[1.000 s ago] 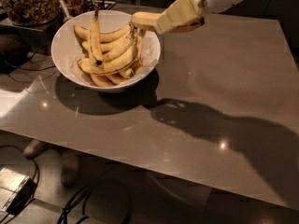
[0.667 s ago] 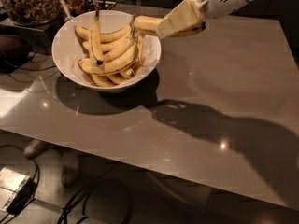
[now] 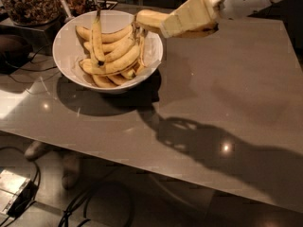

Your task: Pick banana from white bowl

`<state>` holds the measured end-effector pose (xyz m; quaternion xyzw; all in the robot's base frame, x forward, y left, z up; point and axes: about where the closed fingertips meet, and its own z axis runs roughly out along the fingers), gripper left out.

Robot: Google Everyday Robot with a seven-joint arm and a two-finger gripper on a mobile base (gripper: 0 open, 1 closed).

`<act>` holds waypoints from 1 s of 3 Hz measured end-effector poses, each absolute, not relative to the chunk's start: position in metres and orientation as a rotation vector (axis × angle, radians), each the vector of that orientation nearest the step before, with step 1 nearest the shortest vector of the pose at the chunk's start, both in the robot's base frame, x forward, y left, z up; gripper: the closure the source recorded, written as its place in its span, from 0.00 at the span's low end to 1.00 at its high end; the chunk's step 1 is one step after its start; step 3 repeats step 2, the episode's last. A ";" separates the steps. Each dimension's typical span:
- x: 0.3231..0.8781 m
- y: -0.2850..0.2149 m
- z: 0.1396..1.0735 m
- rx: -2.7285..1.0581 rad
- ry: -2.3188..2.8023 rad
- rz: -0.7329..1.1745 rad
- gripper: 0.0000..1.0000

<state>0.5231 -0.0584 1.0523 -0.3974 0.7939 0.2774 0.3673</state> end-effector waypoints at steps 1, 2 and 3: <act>0.487 -0.061 1.062 -0.947 2.047 0.714 1.00; 0.487 -0.061 1.062 -0.947 2.047 0.714 1.00; 0.487 -0.061 1.062 -0.947 2.047 0.714 1.00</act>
Offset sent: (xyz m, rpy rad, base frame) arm -0.0282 0.0000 0.0091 0.0256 0.0021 -0.0400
